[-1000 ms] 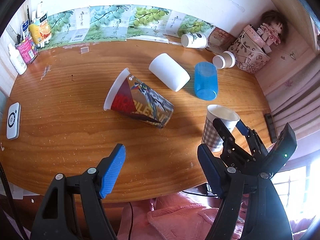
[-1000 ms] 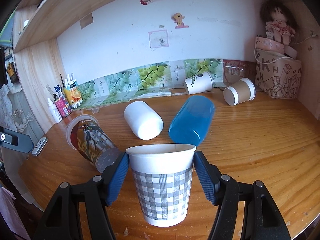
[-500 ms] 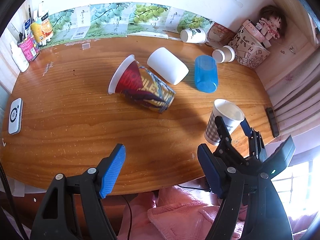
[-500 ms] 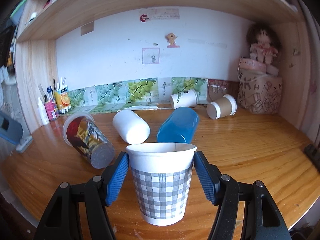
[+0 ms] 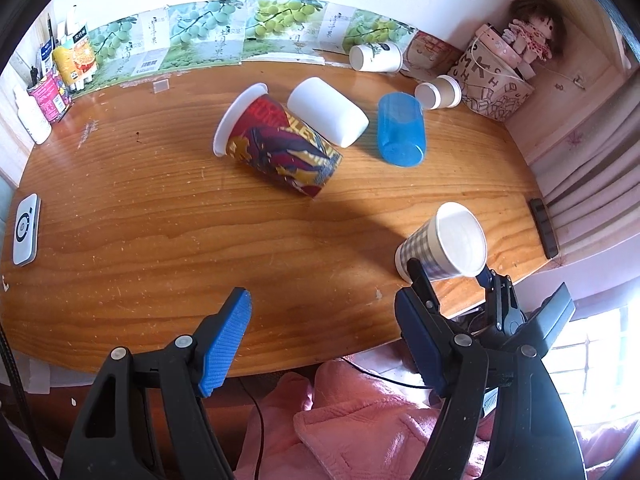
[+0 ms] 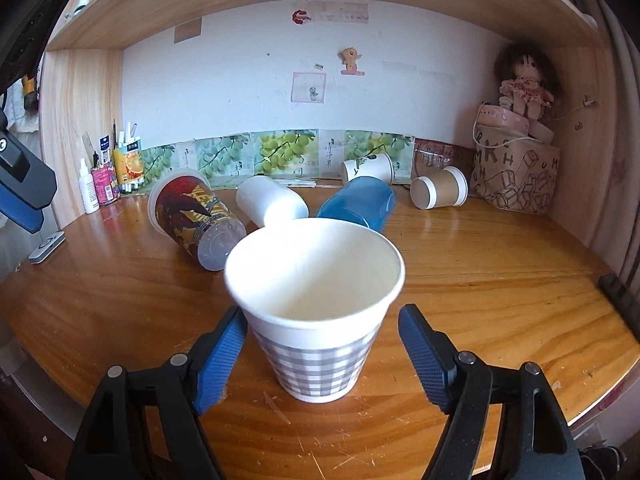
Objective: Flip cup upright
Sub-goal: 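Lower the plaid cup onto the desk and open the right gripper, then withdraw the right gripper up and away from the standing cup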
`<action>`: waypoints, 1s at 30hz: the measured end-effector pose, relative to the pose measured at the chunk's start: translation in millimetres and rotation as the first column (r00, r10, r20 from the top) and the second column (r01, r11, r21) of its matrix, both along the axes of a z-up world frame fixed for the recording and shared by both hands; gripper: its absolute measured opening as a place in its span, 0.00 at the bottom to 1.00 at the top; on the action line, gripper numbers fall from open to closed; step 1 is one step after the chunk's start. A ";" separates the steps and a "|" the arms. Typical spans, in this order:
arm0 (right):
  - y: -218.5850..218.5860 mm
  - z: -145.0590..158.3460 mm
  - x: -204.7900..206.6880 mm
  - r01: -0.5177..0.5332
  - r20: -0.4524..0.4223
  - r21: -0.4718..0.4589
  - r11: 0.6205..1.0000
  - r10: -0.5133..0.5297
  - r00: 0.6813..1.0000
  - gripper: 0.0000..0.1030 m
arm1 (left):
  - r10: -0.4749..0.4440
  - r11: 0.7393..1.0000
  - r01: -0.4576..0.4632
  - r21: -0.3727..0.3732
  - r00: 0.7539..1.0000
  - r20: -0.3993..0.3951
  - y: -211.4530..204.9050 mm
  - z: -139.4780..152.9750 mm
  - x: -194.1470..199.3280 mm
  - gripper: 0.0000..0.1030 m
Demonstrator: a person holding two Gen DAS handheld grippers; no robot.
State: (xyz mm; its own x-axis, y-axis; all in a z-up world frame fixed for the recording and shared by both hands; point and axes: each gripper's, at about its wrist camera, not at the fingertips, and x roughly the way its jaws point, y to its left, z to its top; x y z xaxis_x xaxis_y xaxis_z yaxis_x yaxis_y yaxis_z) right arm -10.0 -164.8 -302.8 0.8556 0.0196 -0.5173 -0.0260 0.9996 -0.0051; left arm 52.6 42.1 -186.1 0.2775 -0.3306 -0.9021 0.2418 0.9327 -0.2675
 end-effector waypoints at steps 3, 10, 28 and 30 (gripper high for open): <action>-3.2 -1.5 -1.7 -0.011 -0.052 -0.014 1.000 0.010 0.999 0.78 | -0.004 1.000 0.004 -0.003 1.000 -0.003 -4.5 -0.6 -1.4 0.75; -25.4 2.2 -20.0 -0.025 -0.158 -0.057 0.998 0.016 0.987 0.79 | 0.016 1.000 -0.015 -0.025 1.000 0.003 -13.2 1.2 -2.7 0.75; -90.3 116.8 -23.6 -0.208 -0.383 -0.088 0.974 0.159 0.910 0.83 | 0.220 0.975 -0.224 0.013 0.966 0.136 -54.0 44.4 -21.6 0.84; -91.1 131.0 -21.2 -0.227 -0.378 -0.091 0.970 0.177 0.909 0.83 | 0.230 0.972 -0.236 0.022 0.962 0.147 -59.0 51.2 -24.4 0.84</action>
